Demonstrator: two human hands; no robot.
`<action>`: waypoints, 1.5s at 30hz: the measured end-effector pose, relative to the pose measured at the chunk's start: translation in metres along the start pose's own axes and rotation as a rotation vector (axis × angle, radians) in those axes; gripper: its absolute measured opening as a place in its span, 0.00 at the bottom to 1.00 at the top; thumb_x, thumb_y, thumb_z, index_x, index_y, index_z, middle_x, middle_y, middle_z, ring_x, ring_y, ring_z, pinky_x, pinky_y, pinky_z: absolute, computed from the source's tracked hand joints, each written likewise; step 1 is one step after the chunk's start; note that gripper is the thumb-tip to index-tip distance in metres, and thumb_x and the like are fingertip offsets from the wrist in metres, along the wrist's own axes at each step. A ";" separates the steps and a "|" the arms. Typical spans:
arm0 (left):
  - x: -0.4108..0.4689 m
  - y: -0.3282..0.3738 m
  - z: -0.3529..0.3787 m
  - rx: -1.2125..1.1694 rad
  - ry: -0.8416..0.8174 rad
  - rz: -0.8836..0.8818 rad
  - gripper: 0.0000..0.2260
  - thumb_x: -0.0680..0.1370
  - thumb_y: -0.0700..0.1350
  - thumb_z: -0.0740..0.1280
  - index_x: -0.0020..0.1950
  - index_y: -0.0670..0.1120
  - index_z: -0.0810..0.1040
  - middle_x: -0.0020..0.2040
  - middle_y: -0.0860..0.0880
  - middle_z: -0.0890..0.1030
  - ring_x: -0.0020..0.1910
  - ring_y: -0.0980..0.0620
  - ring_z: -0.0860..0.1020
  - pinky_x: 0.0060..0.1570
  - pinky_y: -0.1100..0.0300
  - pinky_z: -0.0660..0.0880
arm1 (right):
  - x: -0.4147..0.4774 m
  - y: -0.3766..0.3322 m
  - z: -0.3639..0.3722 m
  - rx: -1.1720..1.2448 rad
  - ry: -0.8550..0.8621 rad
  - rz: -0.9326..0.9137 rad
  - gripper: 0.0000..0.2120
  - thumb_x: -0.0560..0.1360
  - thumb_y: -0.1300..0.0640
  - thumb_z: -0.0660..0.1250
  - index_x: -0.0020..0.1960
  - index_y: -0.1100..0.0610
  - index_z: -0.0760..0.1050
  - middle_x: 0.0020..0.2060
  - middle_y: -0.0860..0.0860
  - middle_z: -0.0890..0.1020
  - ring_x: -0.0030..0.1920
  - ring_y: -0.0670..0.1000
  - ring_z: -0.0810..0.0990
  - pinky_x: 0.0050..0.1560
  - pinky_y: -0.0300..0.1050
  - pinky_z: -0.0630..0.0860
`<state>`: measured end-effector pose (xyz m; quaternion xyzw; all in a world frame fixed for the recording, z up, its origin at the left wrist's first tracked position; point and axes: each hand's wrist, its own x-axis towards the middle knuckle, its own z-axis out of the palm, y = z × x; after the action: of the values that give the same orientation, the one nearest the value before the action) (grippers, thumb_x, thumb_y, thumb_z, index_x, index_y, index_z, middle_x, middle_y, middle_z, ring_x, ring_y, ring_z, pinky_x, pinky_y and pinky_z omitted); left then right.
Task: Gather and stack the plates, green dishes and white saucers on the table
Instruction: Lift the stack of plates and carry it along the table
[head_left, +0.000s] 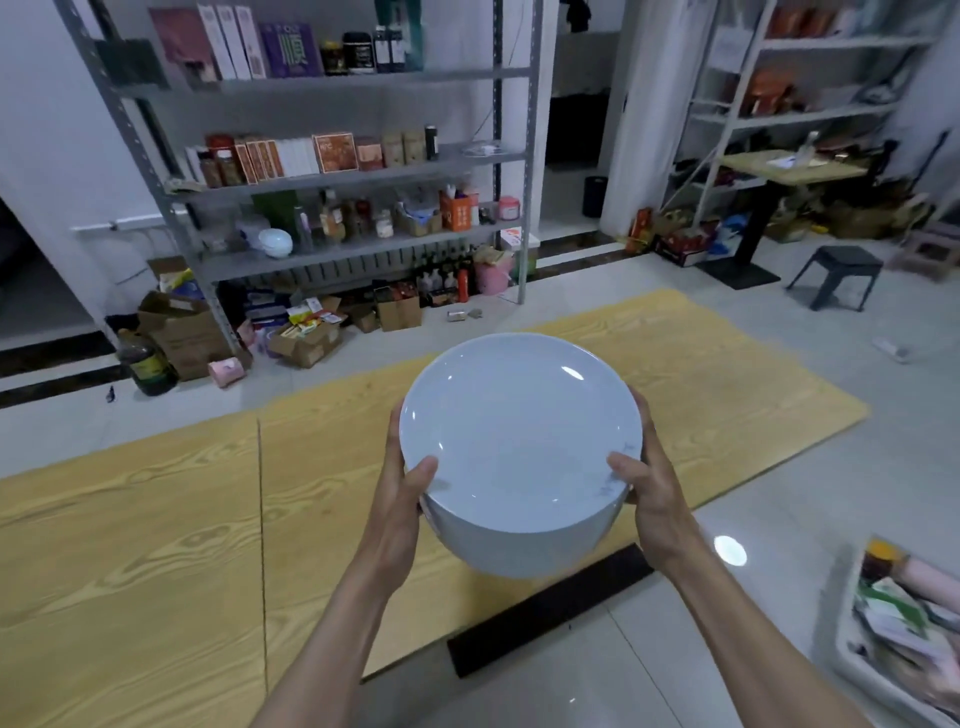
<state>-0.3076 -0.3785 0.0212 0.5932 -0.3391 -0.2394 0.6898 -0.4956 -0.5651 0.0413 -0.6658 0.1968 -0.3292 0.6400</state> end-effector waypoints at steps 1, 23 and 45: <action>0.005 -0.001 0.016 -0.003 -0.020 -0.008 0.37 0.73 0.64 0.69 0.78 0.65 0.56 0.74 0.53 0.70 0.71 0.48 0.72 0.67 0.35 0.67 | -0.001 -0.001 -0.017 -0.009 0.022 0.002 0.41 0.64 0.41 0.67 0.76 0.40 0.61 0.67 0.48 0.76 0.65 0.51 0.77 0.55 0.48 0.73; 0.220 -0.066 0.262 -0.023 -0.259 -0.020 0.37 0.69 0.63 0.71 0.75 0.67 0.59 0.71 0.56 0.72 0.67 0.51 0.75 0.58 0.48 0.74 | 0.141 0.030 -0.281 -0.116 0.223 0.055 0.39 0.65 0.36 0.69 0.74 0.36 0.62 0.63 0.43 0.79 0.59 0.45 0.80 0.41 0.35 0.79; 0.401 -0.135 0.408 0.078 -0.029 -0.117 0.40 0.68 0.66 0.71 0.76 0.68 0.57 0.75 0.58 0.66 0.69 0.52 0.72 0.65 0.40 0.72 | 0.369 0.102 -0.457 -0.004 0.029 0.166 0.37 0.64 0.41 0.70 0.73 0.36 0.66 0.64 0.47 0.79 0.61 0.54 0.80 0.41 0.49 0.79</action>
<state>-0.3412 -0.9645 -0.0103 0.6348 -0.3227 -0.2746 0.6462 -0.5344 -1.1584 -0.0069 -0.6435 0.2613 -0.2844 0.6609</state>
